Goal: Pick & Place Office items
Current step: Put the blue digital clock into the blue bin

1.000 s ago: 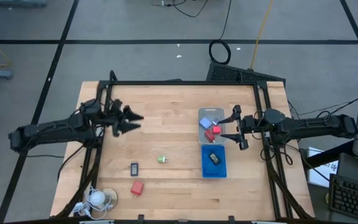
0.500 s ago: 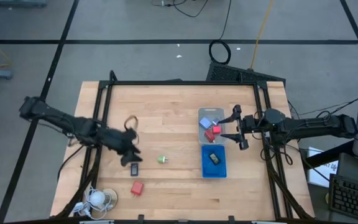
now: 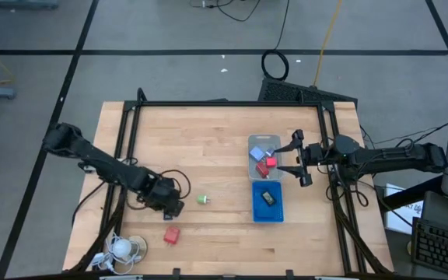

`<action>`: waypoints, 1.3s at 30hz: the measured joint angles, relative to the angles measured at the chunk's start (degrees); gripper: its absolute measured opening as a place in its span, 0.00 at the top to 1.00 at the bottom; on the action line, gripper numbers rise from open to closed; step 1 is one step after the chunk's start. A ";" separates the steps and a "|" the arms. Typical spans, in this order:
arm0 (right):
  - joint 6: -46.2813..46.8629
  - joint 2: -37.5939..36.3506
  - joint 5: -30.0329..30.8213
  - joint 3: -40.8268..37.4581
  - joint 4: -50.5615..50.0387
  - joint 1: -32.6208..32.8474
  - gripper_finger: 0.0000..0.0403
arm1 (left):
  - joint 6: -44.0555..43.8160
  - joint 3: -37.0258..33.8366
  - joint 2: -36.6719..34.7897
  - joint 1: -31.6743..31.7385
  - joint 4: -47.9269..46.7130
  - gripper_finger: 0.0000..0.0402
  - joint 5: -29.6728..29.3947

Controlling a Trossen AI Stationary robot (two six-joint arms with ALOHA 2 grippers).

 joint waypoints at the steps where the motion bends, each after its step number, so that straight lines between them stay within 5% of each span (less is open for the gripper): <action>1: -0.58 0.00 0.00 0.00 0.02 0.02 0.39 | -0.15 0.00 1.05 0.64 0.00 0.35 0.73; 17: -6.16 0.00 0.00 0.00 2.11 -0.03 0.39 | -4.50 0.37 13.47 3.48 -0.51 0.36 10.87; 30: -4.68 -0.01 0.00 0.00 2.10 -0.03 0.39 | 11.84 0.11 12.47 -0.69 -0.76 0.40 9.17; 39: -4.68 0.00 0.00 0.00 2.07 -0.03 0.39 | 11.14 0.11 12.45 -6.57 -0.85 0.46 2.78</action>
